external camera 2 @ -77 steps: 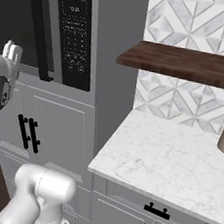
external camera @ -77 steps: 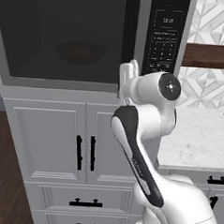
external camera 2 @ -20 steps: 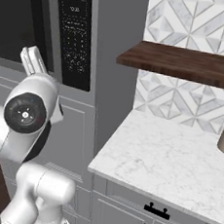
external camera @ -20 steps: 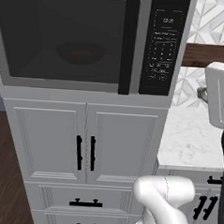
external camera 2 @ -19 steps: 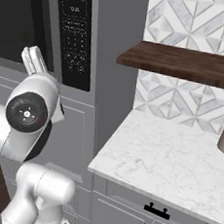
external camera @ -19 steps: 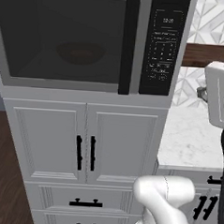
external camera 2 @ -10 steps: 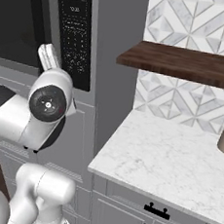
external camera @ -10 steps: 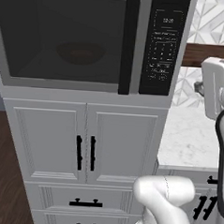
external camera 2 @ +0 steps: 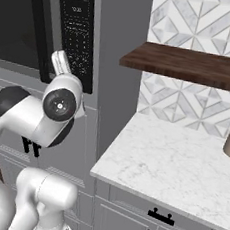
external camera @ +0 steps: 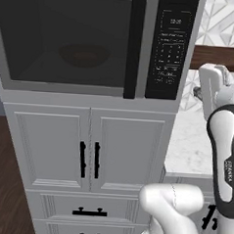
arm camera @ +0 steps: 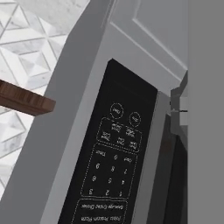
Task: Open the microwave, place the bowl with waffle inside the microwave, then close the microwave door and turn it on.
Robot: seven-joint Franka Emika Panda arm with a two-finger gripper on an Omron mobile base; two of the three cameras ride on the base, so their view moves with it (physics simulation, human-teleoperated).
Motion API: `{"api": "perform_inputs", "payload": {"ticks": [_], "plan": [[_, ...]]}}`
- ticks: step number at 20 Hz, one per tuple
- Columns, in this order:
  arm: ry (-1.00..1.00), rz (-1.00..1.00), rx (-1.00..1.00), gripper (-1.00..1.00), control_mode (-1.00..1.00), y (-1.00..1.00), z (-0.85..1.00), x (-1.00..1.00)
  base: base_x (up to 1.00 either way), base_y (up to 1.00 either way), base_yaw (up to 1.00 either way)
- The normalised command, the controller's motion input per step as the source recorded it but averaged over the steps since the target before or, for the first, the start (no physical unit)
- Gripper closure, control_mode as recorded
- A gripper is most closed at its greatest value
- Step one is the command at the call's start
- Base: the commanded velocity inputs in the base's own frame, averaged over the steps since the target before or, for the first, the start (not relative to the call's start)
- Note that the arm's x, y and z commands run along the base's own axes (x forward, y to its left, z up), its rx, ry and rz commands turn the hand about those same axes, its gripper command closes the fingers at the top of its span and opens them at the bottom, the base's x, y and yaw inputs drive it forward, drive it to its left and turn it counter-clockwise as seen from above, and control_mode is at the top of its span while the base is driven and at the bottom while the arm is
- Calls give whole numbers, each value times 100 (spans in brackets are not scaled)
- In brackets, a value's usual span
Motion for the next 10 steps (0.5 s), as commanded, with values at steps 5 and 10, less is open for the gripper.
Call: {"api": "perform_inputs", "payload": {"ticks": [5, 10], "plan": [[0, -3, 0, 100, -100, 2, 0, 44, 0, 0, 0], [0, 0, 0, 100, -100, 8, 0, 47, 0, 0, 0]]}}
